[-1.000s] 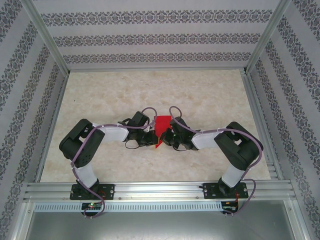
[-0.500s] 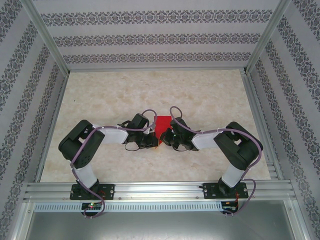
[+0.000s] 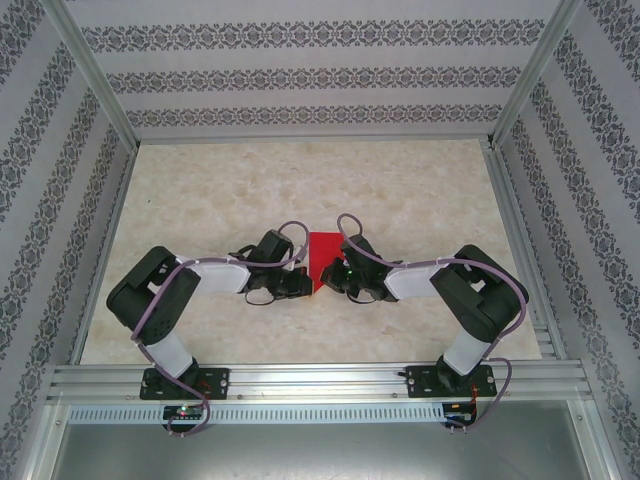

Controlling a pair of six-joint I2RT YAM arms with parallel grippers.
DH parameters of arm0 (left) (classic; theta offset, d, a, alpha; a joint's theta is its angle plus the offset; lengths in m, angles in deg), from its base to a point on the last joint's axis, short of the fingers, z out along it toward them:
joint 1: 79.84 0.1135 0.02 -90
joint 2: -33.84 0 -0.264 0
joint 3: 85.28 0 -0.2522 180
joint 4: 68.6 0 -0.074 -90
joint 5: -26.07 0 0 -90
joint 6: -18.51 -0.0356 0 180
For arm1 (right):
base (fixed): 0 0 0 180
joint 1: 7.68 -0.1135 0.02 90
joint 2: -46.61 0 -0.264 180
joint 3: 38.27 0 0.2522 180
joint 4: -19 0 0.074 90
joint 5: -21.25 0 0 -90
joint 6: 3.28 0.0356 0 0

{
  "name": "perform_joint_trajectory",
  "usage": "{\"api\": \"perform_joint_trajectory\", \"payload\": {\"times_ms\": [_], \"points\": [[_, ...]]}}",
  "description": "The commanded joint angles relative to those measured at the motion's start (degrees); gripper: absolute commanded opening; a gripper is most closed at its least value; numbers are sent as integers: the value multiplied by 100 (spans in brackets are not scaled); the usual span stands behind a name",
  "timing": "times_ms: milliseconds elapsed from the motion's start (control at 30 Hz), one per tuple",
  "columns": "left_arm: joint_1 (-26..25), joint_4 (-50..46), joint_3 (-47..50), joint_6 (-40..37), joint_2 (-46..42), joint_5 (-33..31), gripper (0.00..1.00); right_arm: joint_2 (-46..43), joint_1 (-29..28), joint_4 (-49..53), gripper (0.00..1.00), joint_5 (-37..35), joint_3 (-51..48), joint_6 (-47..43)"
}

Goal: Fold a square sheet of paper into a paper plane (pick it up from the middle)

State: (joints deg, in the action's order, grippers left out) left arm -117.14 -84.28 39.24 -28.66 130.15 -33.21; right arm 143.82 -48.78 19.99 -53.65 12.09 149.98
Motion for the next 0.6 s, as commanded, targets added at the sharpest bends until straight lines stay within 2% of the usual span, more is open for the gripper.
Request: {"api": "perform_joint_trajectory", "payload": {"times_ms": [0,333,567], "points": [[-60,132,-5,28,-157,-225,4,86,45,134,3,-42,-21,-54],[-62,238,-55,107,269,31,3,128,7,43,3,37,3,-44],[-65,-347,-116,-36,291,-314,1,-199,-71,-126,3,106,20,-241]]}}
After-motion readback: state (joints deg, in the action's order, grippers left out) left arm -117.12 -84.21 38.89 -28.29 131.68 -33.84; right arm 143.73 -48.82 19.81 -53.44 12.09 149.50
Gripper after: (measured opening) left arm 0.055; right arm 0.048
